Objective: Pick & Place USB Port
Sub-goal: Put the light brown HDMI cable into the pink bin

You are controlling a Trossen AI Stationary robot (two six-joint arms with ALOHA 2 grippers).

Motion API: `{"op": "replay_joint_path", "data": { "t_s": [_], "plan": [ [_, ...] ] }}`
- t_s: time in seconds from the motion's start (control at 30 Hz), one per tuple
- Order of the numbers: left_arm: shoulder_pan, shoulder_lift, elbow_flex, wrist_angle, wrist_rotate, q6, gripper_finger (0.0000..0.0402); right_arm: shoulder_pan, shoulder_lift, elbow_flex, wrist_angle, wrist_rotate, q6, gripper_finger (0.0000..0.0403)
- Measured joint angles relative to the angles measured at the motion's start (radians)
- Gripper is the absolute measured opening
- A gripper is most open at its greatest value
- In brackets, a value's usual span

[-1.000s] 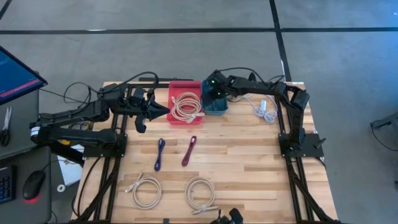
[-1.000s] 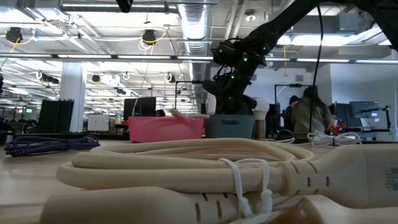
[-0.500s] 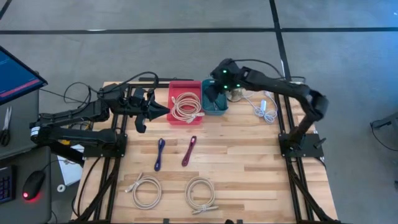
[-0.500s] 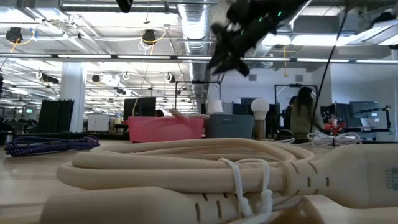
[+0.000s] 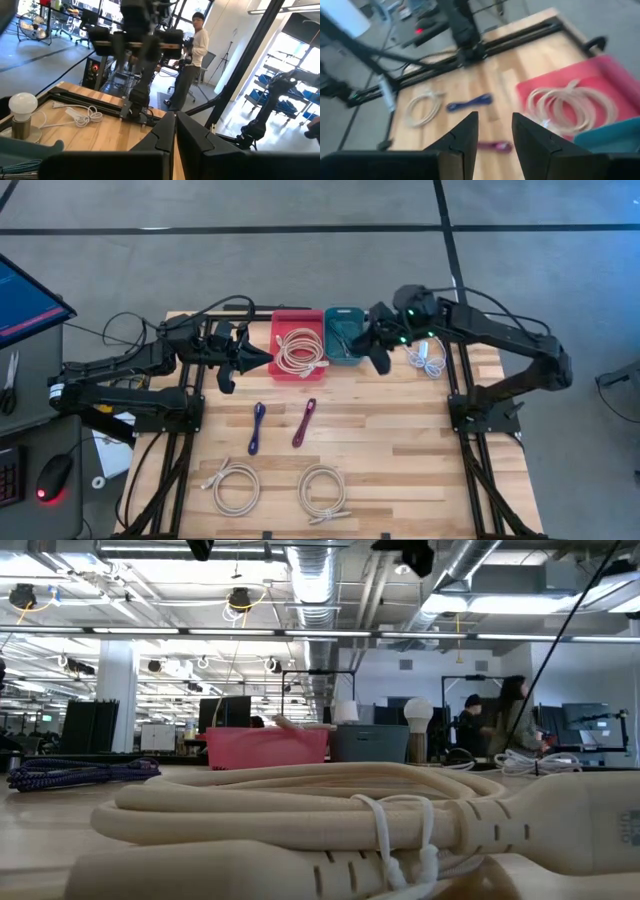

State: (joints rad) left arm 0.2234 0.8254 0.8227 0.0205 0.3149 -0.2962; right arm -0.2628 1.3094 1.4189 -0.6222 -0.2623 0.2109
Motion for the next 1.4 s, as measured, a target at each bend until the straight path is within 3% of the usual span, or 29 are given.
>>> {"op": "replay_joint_path", "data": {
  "t_s": [0.23,0.67,0.8,1.07,1.27,1.4],
  "plan": [
    [0.000,0.000,0.000,-0.001,0.000,0.000,0.0016,0.143,-0.026,-0.001,-0.105,0.000,0.101,0.0111],
    [0.000,0.000,0.000,0.001,0.000,0.000,0.0016,0.355,0.060,0.002,-0.035,-0.003,0.105,0.0111],
    [0.000,0.000,0.000,0.002,0.000,0.000,0.0016,0.387,0.118,-0.001,0.033,-0.004,0.225,0.0111],
    [0.000,0.000,0.000,0.002,0.000,0.000,0.0016,0.443,0.206,-0.001,0.002,-0.002,0.358,0.0111],
    [0.000,0.000,0.000,0.003,0.000,0.000,0.0016,0.480,0.217,-0.001,-0.006,-0.003,0.373,0.0111],
    [0.000,0.000,0.000,0.003,0.000,0.000,0.0016,0.497,0.217,-0.001,-0.007,0.003,0.504,0.0111]
  ]
}}
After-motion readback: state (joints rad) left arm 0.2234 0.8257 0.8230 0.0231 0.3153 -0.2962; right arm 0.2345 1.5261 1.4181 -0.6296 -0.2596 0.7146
